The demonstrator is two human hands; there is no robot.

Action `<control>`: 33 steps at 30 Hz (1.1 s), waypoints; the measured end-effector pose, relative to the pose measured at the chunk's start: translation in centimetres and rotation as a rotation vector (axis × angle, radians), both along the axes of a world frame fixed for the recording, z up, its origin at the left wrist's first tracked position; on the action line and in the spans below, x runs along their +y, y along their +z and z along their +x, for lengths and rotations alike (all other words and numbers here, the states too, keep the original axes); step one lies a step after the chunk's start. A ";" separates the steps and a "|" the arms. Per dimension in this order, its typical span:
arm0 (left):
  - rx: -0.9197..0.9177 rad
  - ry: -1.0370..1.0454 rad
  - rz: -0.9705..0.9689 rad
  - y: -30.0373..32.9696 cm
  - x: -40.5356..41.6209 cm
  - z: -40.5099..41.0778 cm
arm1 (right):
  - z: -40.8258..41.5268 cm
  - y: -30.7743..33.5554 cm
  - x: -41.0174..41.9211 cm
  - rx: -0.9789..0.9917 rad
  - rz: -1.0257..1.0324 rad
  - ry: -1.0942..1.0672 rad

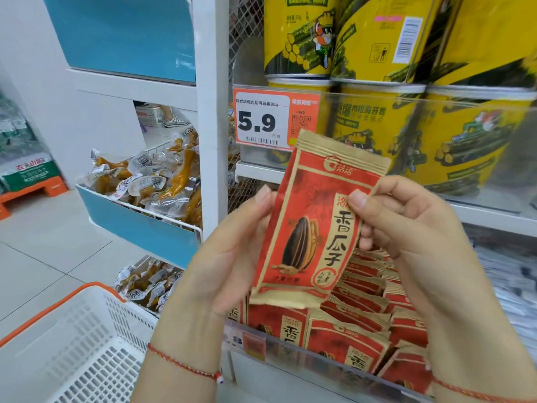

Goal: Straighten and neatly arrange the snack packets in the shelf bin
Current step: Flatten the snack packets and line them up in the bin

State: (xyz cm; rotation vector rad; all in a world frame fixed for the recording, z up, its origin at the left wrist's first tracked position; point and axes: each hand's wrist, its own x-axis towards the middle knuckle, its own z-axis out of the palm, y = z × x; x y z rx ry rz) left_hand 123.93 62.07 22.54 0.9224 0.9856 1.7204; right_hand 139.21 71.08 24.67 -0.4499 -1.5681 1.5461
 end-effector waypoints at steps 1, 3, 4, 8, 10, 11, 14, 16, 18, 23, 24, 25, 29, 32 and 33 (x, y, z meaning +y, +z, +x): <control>0.064 -0.030 0.010 -0.1 -0.3 -0.3 | 0.1 0.1 0.0 0.017 0.020 -0.045; 0.224 0.015 -0.011 -0.5 -0.9 -0.5 | 0.2 0.2 0.0 0.034 0.060 -0.117; 0.294 0.051 -0.025 -0.6 -0.9 -0.4 | 0.1 0.2 -0.1 0.038 0.075 -0.144; 0.361 0.129 -0.034 -0.4 -0.8 0.5 | -0.3 0.0 -0.5 0.047 0.099 -0.211; 0.367 0.128 -0.032 -0.4 -0.9 0.6 | -0.3 0.1 -0.6 0.032 0.089 -0.215; 0.371 0.126 -0.030 -0.3 -1.0 0.5 | -0.3 0.2 -0.6 0.019 0.078 -0.210; 0.383 0.126 -0.005 -0.5 -1.0 0.3 | 0.0 0.4 -0.6 -0.051 0.080 -0.154; 0.431 0.158 0.040 -0.6 -0.9 0.4 | 0.4 0.6 -0.7 -0.149 0.168 -0.078; 0.511 0.226 0.094 -0.7 -0.7 0.6 | 0.8 0.5 -0.5 -0.270 0.301 -0.027; 0.671 0.422 0.223 -1.2 -0.1 0.7 | 1.6 -0.1 0.4 -0.265 0.620 -0.179; 0.687 0.450 0.234 -1.3 -0.1 0.7 | 1.7 -0.3 0.5 -0.261 0.692 -0.193; 0.700 0.468 0.241 -1.3 -0.1 0.7 | 1.8 -0.5 0.6 -0.262 0.749 -0.206; 0.741 0.472 0.262 -1.5 0.2 0.9 | 2.4 -0.9 1.0 -0.256 0.834 -0.235; 0.756 0.477 0.225 -1.6 0.6 1.6 | 3.1 -0.9 1.4 -0.256 0.840 -0.249; 0.772 0.484 0.188 -1.7 0.9 1.9 | 3.4 -0.9 1.7 -0.252 0.834 -0.267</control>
